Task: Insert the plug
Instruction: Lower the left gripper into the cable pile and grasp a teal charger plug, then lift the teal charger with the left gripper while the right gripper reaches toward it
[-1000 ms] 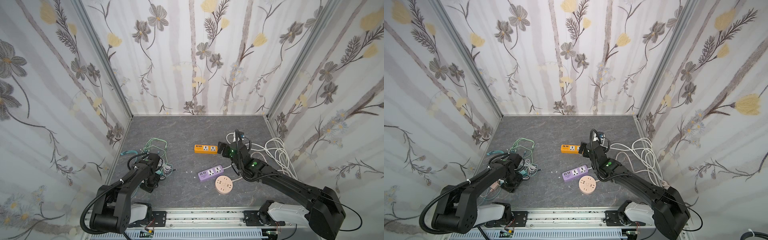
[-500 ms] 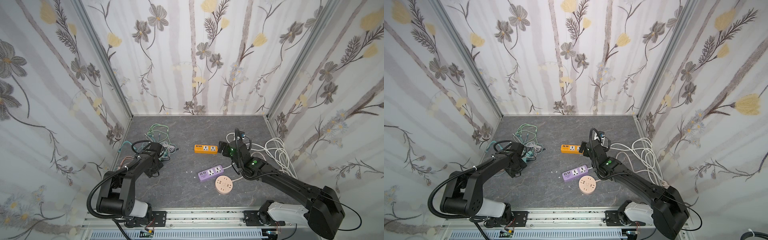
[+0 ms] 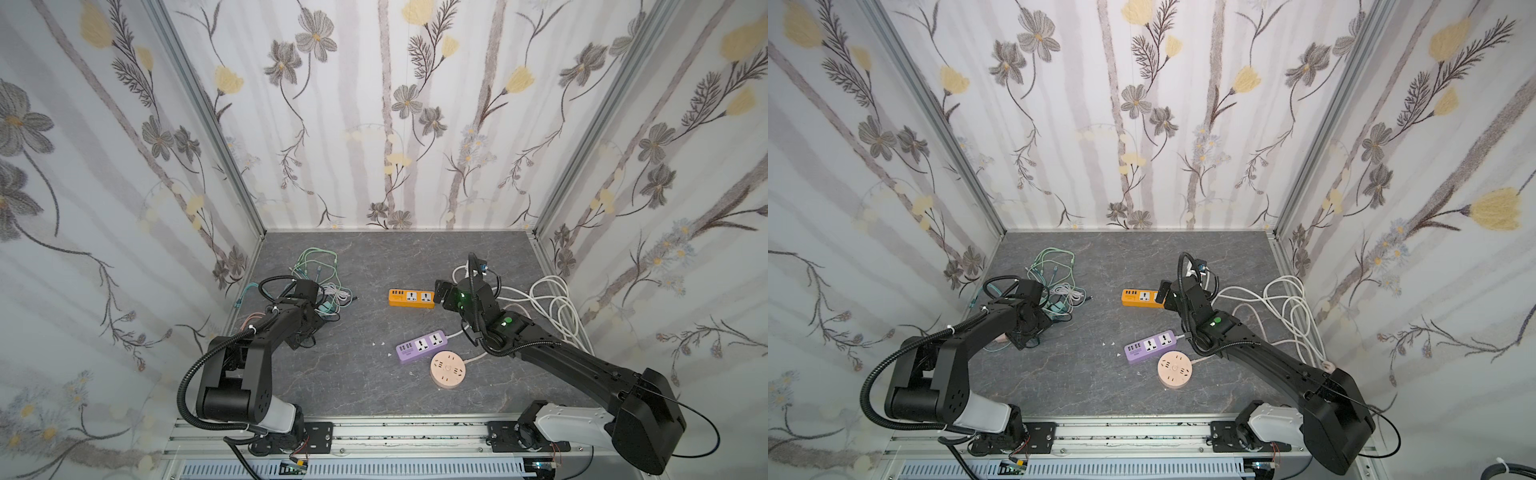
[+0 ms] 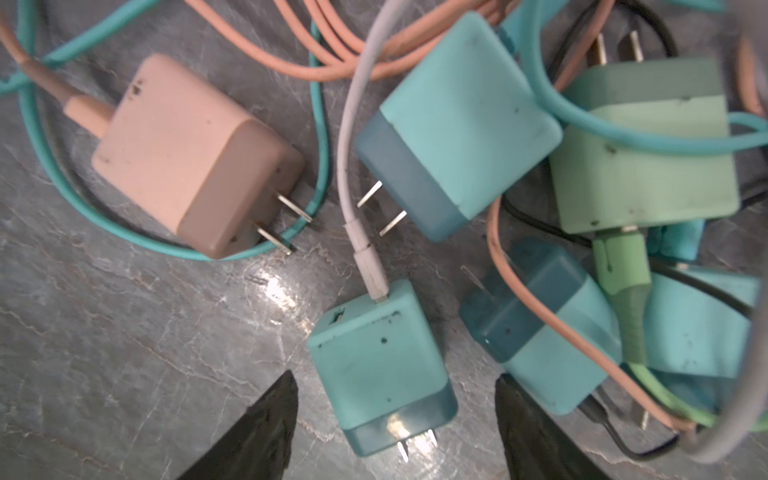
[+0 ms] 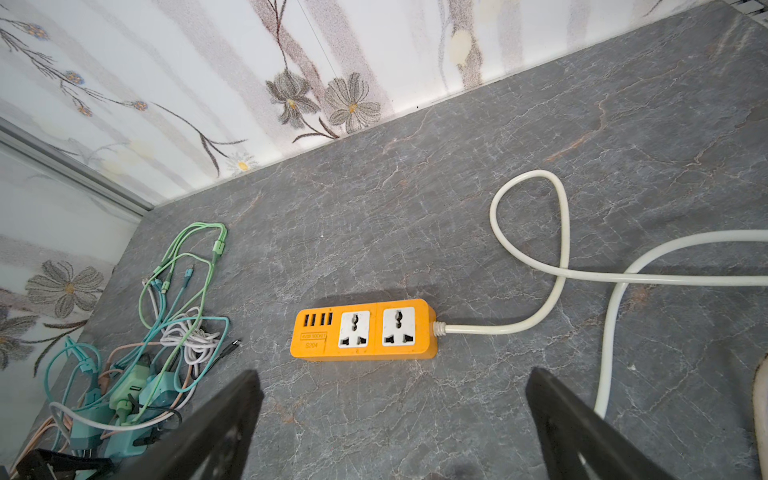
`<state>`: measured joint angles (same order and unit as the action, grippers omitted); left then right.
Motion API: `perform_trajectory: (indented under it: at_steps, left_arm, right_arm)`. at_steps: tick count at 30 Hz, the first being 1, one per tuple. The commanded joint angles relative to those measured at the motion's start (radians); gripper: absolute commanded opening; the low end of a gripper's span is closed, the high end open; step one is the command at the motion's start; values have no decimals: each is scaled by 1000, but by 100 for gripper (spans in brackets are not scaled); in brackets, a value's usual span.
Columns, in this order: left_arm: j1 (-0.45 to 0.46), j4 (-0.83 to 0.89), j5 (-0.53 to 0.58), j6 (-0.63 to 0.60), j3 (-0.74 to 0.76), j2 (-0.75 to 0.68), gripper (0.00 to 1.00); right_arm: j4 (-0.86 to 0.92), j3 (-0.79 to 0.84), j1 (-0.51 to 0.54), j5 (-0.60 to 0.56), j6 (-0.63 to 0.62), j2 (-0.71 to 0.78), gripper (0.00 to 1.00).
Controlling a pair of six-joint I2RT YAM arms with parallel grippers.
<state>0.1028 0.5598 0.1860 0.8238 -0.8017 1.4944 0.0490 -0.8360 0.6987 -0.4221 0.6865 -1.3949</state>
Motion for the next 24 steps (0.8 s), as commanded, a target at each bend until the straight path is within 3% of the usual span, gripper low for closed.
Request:
perform_trajectory:
  at_steps: [1,12,18,23,24]
  left_arm:
    - [-9,-11,52,38,9,8,74]
    - [-34,-40,7,34,67,9,58]
    - [-34,-13,12,16,79,-41,31]
    - [-34,173,66,9,76,-215,1]
    - [-35,216,77,13,67,-254,0]
  right_arm:
    - [-25,-4,-1,-3,-7,-3,99]
    - [-17,14,-4,-6,7,7,99]
    - [-7,12,-5,-12,11,10,99]
    - [-13,13,-8,-14,3,13,99]
    - [-24,15,-8,-11,-5,11,99]
